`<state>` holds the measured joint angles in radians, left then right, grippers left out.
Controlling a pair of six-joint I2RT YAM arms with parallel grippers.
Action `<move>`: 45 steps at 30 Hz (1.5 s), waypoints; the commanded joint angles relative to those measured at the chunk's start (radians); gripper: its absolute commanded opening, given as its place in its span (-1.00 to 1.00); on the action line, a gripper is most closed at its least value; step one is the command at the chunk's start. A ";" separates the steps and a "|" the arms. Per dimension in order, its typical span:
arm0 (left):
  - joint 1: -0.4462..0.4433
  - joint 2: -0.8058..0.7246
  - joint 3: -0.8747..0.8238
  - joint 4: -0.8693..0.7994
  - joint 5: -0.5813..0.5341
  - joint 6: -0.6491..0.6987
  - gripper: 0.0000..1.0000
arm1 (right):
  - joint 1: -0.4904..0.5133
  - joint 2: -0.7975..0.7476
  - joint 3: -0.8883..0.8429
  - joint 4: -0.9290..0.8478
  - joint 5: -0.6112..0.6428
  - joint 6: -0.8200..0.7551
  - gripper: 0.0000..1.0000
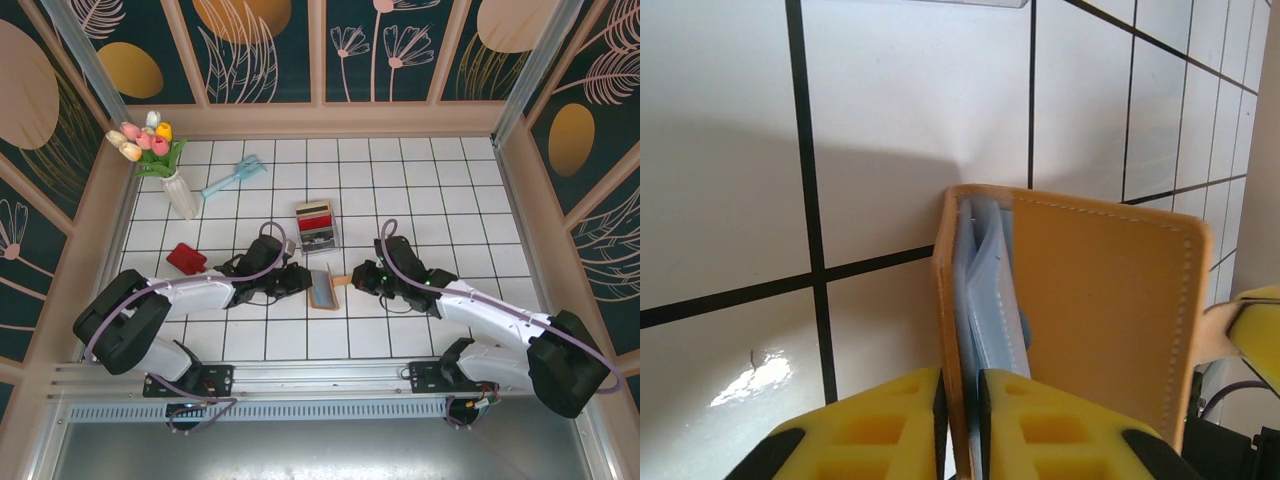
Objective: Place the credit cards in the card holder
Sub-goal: Open the card holder at the center of the table.
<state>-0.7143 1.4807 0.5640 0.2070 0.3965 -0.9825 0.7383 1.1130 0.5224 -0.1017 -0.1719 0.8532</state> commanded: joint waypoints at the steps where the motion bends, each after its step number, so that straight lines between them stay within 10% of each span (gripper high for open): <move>1: -0.005 0.017 0.024 0.035 0.030 0.016 -0.71 | -0.016 -0.023 -0.029 -0.020 0.022 0.017 -0.93; 13: -0.005 -0.062 0.079 -0.069 0.013 0.050 -1.00 | -0.107 -0.026 -0.066 -0.144 0.124 -0.023 -0.67; 22: -0.005 -0.086 0.130 -0.149 -0.015 0.060 -1.00 | -0.100 -0.212 0.113 -0.193 0.118 -0.047 0.06; 29: -0.005 -0.094 0.152 -0.186 -0.059 0.050 -1.00 | 0.004 -0.143 0.187 -0.015 -0.085 -0.079 -0.46; 36: -0.006 -0.092 0.162 -0.190 -0.051 0.043 -1.00 | 0.188 0.134 0.361 -0.116 0.051 -0.140 -0.66; 45: -0.006 -0.130 0.140 -0.195 -0.058 0.039 -1.00 | 0.145 0.281 0.286 -0.159 0.196 -0.071 -0.69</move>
<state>-0.7147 1.3827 0.6991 0.0166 0.3504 -0.9436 0.9142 1.3891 0.8513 -0.2390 -0.0307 0.7609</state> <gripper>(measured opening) 0.067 0.155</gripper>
